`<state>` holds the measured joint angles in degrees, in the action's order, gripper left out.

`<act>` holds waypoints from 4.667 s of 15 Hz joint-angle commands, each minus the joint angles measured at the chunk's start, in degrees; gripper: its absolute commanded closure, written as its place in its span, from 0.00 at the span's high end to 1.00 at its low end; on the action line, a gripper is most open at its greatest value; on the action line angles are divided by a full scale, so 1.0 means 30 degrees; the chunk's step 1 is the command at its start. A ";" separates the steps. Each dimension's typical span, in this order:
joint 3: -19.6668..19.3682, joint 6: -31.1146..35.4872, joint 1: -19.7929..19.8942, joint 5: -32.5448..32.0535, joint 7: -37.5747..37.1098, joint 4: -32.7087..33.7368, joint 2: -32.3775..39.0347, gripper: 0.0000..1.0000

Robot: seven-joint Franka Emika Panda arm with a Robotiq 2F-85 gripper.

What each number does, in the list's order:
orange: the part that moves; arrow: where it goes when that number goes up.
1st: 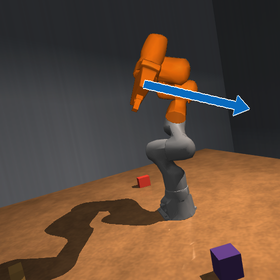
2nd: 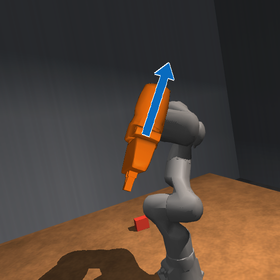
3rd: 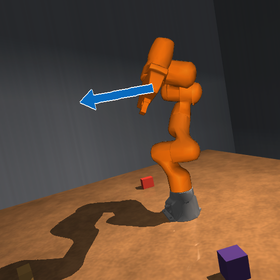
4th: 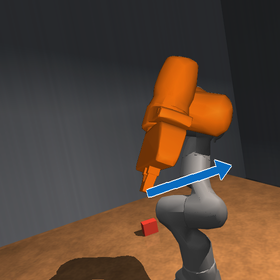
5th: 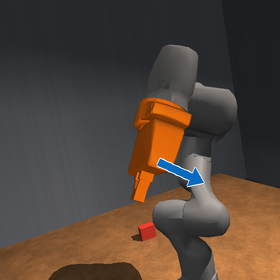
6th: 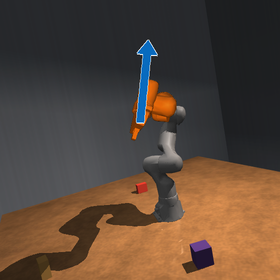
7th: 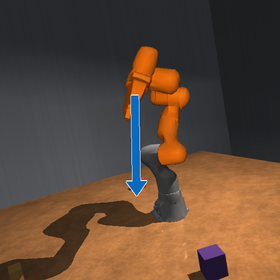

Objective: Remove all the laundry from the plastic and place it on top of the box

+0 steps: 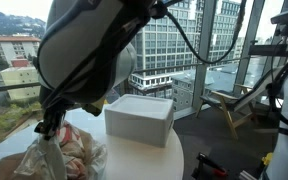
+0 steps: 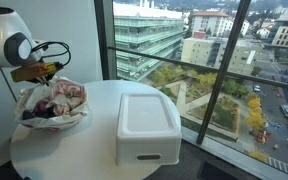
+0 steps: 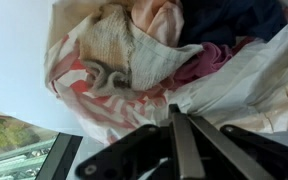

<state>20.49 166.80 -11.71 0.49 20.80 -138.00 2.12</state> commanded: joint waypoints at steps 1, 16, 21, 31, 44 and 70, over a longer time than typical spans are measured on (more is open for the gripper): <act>0.0416 0.0365 -0.0101 0.1305 0.0634 0.0124 0.0227 0.00; 0.1067 -0.1067 0.1117 0.9174 0.5663 -0.2770 -0.4059 1.00; -0.1260 -0.0296 -0.0522 0.5044 0.4168 -0.2833 -0.1373 1.00; -0.1571 0.0321 -0.0475 -0.2605 0.1331 0.1095 0.4825 1.00; -0.3965 0.0723 -0.2862 -0.7885 -0.0316 0.5781 1.0932 0.74; -0.3119 -0.6649 -0.2041 -0.7945 -0.7752 0.1869 -0.3004 0.11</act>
<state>9.47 147.64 -20.30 -25.51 -1.47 -129.21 -0.79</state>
